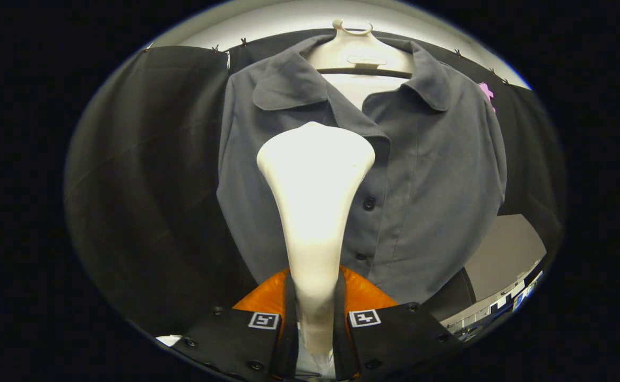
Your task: Iron the clothes twice with a garment steamer, once on the left side and once on the right side.
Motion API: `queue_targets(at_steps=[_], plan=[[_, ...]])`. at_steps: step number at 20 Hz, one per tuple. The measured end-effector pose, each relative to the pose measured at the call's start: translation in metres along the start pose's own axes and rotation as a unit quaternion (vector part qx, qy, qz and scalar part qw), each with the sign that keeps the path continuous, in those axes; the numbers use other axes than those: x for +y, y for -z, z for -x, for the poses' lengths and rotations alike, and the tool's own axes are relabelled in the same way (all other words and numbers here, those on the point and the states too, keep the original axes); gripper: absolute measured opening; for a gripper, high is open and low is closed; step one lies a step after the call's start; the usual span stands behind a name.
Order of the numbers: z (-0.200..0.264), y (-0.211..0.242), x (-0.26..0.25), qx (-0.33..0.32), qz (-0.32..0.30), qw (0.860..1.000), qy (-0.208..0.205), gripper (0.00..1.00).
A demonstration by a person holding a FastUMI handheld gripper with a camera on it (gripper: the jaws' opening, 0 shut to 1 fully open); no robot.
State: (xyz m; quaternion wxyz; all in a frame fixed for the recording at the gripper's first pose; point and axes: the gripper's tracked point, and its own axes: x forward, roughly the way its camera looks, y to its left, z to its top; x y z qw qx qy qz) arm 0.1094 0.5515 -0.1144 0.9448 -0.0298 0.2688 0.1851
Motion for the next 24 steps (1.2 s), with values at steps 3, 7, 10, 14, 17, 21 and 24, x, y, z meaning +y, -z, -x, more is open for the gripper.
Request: queue_targets(at_steps=[3,7,10,14,17,21,24], plan=[[-0.018,0.008,0.000,0.013,-0.004,1.000,-0.002,0.34],[-0.031,0.021,0.003,0.025,-0.002,1.000,-0.007,0.34],[-0.038,0.039,-0.001,0.036,-0.001,0.999,-0.009,0.34],[-0.046,0.074,-0.004,0.056,0.002,0.998,-0.011,0.34],[-0.053,0.091,-0.004,0.072,-0.001,0.997,-0.013,0.34],[-0.062,0.125,-0.005,0.096,0.003,0.995,-0.013,0.34],[-0.069,0.148,-0.008,0.110,0.001,0.994,-0.014,0.34]])
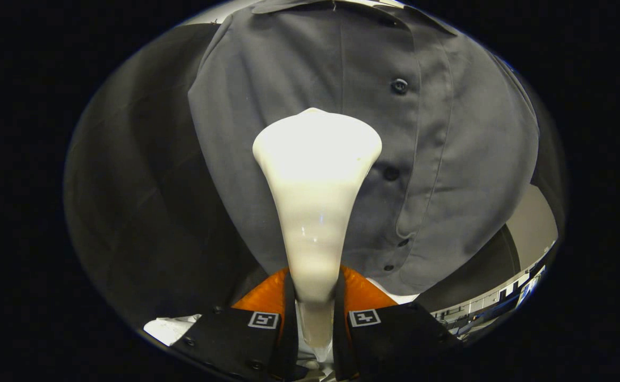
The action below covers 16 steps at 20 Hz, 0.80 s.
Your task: Iron the clothes twice with a garment steamer, once on the left side and once on the right side.
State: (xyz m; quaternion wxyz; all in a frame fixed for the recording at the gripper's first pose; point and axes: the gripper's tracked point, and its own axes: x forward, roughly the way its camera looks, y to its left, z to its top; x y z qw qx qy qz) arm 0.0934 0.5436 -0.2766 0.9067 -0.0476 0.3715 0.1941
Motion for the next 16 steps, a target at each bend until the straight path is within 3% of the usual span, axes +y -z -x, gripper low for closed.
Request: queue_targets(at_steps=[8,16], plan=[[-0.035,0.073,0.003,0.053,0.002,0.999,-0.003,0.34],[-0.058,0.118,0.001,0.095,-0.008,0.995,-0.003,0.34]])
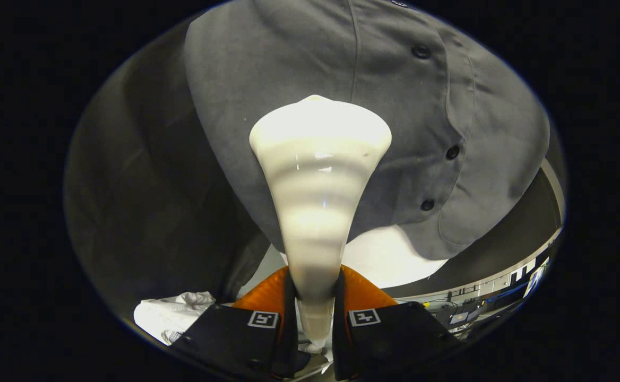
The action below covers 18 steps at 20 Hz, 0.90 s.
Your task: Iron the clothes twice with a garment steamer, once on the left side and once on the right side.
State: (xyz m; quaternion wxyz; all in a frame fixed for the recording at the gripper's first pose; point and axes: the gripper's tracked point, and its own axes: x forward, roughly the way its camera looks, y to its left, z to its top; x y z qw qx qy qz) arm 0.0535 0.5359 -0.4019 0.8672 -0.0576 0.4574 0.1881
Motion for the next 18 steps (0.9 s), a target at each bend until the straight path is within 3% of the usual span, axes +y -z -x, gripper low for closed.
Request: queue_targets(at_steps=[18], plan=[[-0.002,0.090,-0.024,0.068,-0.043,0.997,0.002,0.35]])
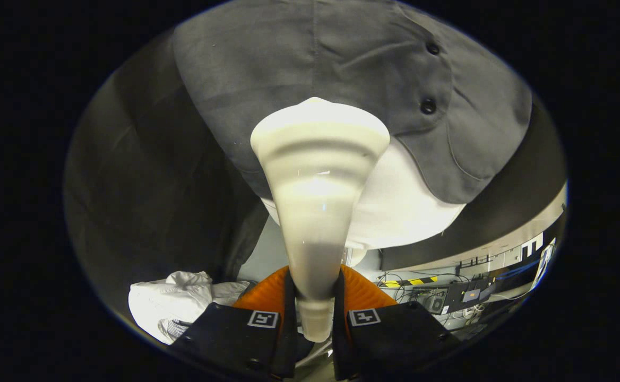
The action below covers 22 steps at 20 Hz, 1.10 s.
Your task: Iron the clothes twice with a garment steamer, once on the left side and once on the right side.
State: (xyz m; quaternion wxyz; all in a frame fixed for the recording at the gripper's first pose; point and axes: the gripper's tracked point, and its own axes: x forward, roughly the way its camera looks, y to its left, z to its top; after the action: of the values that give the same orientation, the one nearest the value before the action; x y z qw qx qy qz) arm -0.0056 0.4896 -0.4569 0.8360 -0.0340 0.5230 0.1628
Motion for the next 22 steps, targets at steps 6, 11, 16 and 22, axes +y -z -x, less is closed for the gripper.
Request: queue_targets(at_steps=[6,11,16,22], plan=[[0.065,-0.027,-0.044,-0.048,-0.030,0.998,0.010,0.35],[0.155,-0.081,-0.089,-0.129,-0.037,0.990,0.028,0.34],[0.256,-0.130,-0.123,-0.223,-0.049,0.973,0.043,0.34],[0.376,-0.155,-0.176,-0.319,-0.059,0.943,0.068,0.34]])
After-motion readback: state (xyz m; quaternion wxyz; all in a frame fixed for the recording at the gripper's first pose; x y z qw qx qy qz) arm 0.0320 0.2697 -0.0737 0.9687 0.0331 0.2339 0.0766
